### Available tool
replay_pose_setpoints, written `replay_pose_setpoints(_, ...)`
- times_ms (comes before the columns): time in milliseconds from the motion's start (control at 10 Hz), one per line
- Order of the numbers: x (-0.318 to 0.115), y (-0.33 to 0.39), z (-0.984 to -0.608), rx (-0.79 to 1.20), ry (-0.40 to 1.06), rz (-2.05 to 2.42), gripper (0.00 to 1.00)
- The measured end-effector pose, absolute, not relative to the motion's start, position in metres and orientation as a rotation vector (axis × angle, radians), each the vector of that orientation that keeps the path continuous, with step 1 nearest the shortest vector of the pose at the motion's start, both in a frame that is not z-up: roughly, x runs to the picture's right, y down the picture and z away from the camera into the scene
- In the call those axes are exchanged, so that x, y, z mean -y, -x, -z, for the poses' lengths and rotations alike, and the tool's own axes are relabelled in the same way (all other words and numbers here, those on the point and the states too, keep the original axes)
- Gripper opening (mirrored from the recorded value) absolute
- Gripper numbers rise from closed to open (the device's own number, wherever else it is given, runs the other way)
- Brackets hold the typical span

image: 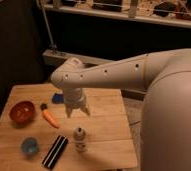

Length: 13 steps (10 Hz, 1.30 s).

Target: Knock the bottle over

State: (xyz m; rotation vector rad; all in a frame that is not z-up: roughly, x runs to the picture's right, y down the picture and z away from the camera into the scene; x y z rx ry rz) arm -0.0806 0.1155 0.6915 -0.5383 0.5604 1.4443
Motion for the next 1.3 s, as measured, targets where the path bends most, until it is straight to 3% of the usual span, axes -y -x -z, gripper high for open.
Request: replay_pose_setpoints(1300, -0.171, 0.076, -0.636, -0.543, 0.592, -1.414, 0.65)
